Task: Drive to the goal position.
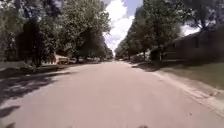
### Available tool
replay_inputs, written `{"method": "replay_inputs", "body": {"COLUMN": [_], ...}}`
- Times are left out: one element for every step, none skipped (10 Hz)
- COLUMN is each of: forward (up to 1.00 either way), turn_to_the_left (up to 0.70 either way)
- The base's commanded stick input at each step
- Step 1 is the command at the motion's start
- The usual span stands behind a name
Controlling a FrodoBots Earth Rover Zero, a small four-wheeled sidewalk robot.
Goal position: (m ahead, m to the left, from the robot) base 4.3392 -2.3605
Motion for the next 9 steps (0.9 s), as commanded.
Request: {"method": "replay_inputs", "body": {"forward": [0.70, 0.70, 0.70, 0.70, 0.70, 0.70, 0.70, 0.70, 0.70], "turn_to_the_left": [0.00, 0.00, 0.00, 0.00, 0.00, 0.00, 0.00, -0.26, -0.35]}}
